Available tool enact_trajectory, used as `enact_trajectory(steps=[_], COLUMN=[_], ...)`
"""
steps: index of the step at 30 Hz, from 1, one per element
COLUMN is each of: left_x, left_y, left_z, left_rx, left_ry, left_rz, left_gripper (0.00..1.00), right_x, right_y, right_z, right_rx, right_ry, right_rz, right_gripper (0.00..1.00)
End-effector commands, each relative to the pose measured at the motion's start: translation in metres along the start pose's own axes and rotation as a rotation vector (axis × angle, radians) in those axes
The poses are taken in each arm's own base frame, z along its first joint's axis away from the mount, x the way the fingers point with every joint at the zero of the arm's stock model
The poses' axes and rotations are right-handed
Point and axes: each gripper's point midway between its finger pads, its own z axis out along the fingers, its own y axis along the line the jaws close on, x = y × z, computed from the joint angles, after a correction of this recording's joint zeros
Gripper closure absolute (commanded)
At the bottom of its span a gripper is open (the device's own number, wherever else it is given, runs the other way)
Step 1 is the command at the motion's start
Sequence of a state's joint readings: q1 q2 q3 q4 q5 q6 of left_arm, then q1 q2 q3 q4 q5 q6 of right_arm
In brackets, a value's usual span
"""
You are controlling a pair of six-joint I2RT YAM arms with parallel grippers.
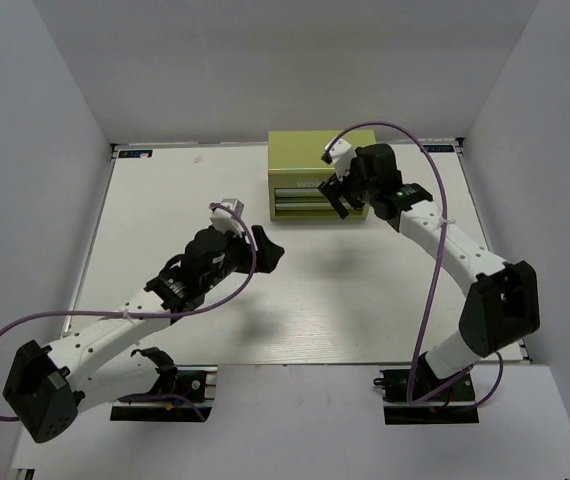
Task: Sort the stationery into containers
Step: Close the drawer
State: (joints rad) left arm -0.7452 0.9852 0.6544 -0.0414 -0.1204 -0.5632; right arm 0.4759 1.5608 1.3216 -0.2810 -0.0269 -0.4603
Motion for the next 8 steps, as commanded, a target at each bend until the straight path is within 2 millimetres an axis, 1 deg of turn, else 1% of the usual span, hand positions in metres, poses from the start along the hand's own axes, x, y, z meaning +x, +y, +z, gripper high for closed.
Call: enact_trajectory(steps=[1,3,4,5,6,7,8], left_x=[-0.011,-0.008,-0.007,-0.006,-0.004,-0.003,-0.003], left_y=[-0.017,-0.020,-0.022,-0.024,-0.023,-0.025,-0.025], left_z=[0.003,0.005,0.005,0.007,0.007,0.009,0.009], left_rx=[0.065,0.086,0.094,0.107,0.107,0.117,0.117], left_ry=[0.008,0.020,0.025,0.026,0.028,0.030,0.030], left_rz=[0.038,0.038,0.038,0.038,0.038,0.038,0.038], left_gripper=[0.00,0.00,0.00,0.00,0.00,0.00,0.00], right_x=[0.011,0.013,0.025,0.032,0.041,0.043,0.051], right_y=[-0.016,-0.023,-0.019,-0.019,-0.020,-0.025,-0.025], right_z=[-0.025,-0.041,-0.039,-0.045,-0.046,-0.056,-0.057], right_rx=[0.135,0.180,0.181,0.199,0.213,0.244,0.248], right_ry=[0.022,0.006,0.019,0.022,0.032,0.023,0.034], right_rz=[0.076,0.076,0.072,0.072,0.083,0.090,0.096], right_gripper=[0.10,0.10,0.10,0.10,0.10,0.10,0.10])
